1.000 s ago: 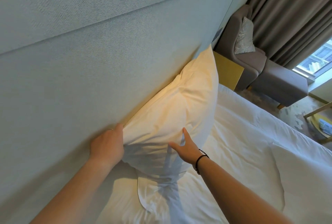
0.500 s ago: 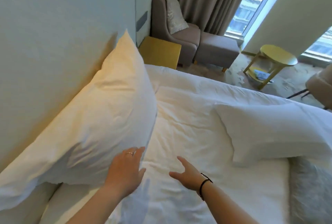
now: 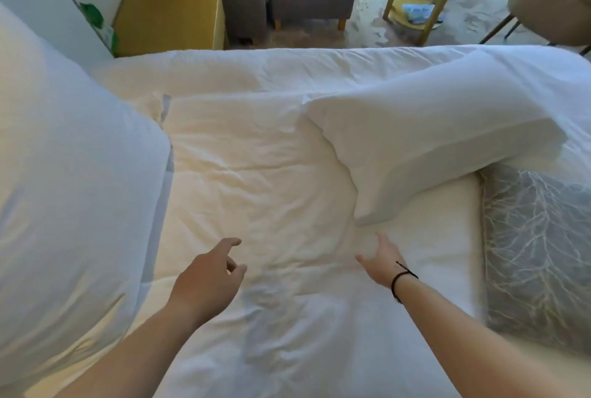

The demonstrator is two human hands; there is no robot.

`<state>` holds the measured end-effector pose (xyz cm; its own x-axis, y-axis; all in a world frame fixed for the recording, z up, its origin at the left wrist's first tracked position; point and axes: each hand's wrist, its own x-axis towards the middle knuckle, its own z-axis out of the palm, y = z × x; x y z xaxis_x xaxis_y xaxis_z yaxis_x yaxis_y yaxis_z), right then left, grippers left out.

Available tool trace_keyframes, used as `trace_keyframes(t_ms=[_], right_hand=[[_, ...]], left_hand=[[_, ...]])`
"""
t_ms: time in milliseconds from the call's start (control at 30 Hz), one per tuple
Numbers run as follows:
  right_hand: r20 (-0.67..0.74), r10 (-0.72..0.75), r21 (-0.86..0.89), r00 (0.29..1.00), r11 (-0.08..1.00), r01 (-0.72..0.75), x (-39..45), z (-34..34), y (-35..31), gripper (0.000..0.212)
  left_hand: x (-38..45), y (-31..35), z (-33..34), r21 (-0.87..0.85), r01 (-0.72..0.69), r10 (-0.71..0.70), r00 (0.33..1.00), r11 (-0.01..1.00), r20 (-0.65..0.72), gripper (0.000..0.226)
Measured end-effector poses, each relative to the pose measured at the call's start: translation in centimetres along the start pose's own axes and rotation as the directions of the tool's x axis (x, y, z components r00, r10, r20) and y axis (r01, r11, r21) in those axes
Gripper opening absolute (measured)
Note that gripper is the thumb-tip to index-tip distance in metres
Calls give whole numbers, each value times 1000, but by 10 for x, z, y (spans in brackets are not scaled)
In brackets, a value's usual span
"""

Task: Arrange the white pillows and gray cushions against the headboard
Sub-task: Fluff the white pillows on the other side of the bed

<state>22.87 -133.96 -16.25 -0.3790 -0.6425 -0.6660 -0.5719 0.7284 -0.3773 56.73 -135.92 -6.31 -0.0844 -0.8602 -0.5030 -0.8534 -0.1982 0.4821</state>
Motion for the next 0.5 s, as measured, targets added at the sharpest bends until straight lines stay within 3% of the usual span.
trace_keyframes(t_ms=[100, 233, 333, 400, 500], right_hand=[[-108, -47, 5, 993, 999, 48, 47, -12, -4, 92], [-310, -211, -343, 927, 934, 98, 98, -26, -15, 102], [-373, -271, -431, 888, 897, 93, 126, -26, -26, 108], [-407, -269, -430, 873, 899, 77, 142, -24, -34, 96], [-489, -305, -419, 817, 904, 87, 158, -26, -41, 57]], left_hand=[[16, 10, 21, -16, -16, 16, 1000, 1000, -23, 40], [28, 2, 49, -9, 24, -24, 1000, 1000, -1, 38], [35, -7, 62, 7, 69, -69, 998, 998, 1, 36], [41, -11, 68, 2, 91, -91, 996, 996, -10, 34], [48, -14, 77, -10, 112, -112, 993, 994, -29, 31]])
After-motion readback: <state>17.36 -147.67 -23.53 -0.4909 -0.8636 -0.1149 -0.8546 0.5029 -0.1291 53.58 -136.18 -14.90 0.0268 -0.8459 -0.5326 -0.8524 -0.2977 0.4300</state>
